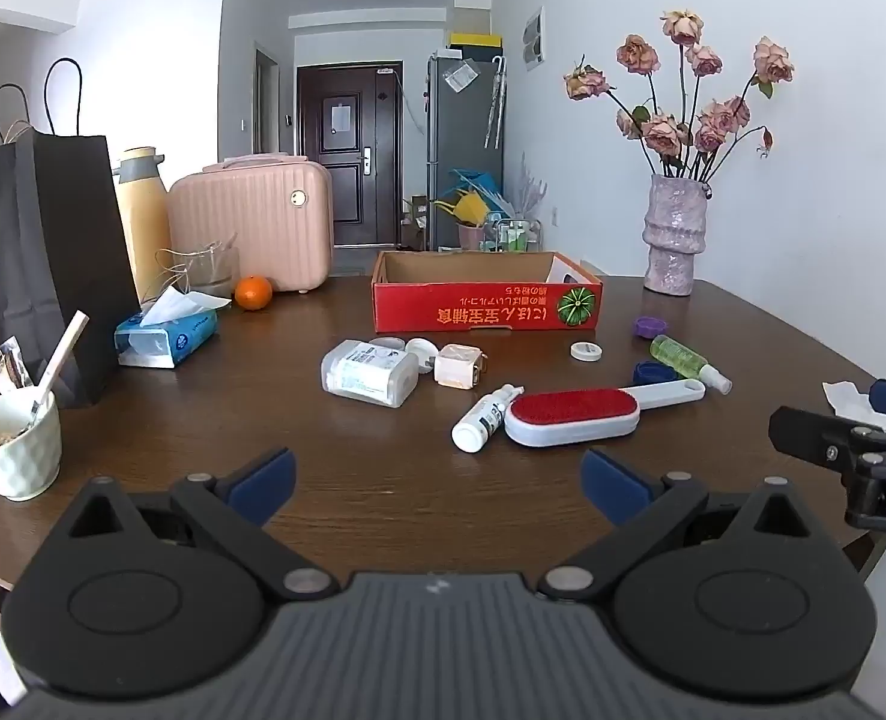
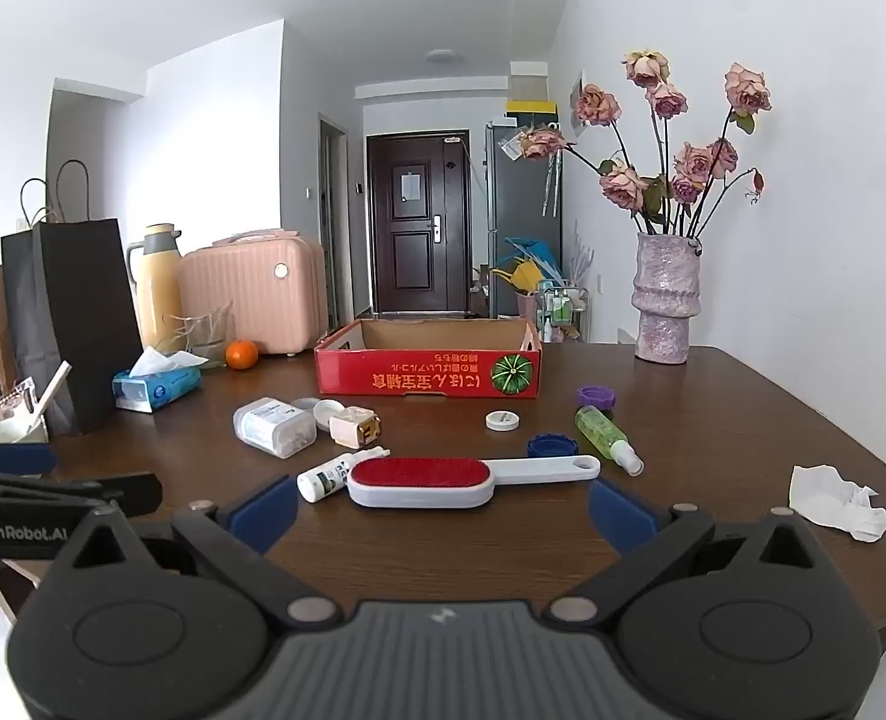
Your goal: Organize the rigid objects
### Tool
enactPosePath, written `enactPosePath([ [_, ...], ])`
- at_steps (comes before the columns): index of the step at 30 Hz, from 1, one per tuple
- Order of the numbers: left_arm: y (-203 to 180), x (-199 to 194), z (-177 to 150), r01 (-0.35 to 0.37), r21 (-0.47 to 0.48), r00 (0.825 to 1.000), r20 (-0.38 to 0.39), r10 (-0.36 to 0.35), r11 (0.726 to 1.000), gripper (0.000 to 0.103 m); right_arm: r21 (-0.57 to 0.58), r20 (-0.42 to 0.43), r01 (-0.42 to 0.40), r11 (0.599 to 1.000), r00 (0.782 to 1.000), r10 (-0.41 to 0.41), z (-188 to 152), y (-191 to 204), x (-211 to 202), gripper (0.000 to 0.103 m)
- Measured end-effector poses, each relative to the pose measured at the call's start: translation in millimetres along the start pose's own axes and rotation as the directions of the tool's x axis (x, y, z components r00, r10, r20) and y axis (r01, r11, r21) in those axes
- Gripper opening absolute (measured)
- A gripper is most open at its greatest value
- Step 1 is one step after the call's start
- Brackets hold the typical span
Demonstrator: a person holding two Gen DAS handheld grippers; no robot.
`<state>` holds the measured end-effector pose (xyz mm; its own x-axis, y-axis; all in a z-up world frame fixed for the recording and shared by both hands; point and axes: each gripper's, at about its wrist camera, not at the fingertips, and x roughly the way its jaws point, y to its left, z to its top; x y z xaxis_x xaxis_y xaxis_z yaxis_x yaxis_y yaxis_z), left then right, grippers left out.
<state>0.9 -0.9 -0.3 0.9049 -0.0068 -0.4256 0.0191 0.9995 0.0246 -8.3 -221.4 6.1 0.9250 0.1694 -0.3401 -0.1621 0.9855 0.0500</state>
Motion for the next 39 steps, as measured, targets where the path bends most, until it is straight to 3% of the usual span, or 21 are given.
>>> enactPosePath([
  [1, 3, -2, 0, 0.013, -0.046, 0.999, 0.04, -0.011, 0.999, 0.103, 0.0, 0.0, 0.0, 1.0, 1.0, 0.0, 0, 0, 0, 0.103],
  [8, 16, -11, -4, 0.007, -0.048, 0.999, 0.037, -0.005, 0.999, 0.103, 0.009, -0.011, -0.006, 1.0, 1.0, 0.006, -1, 0, 0, 0.103],
  [39, 1, -7, 5, -0.009, -0.021, 1.0, 0.019, 0.009, 1.0, 0.103, 0.004, -0.006, -0.004, 1.0, 1.0, 0.004, -1, 0, 0, 0.103],
])
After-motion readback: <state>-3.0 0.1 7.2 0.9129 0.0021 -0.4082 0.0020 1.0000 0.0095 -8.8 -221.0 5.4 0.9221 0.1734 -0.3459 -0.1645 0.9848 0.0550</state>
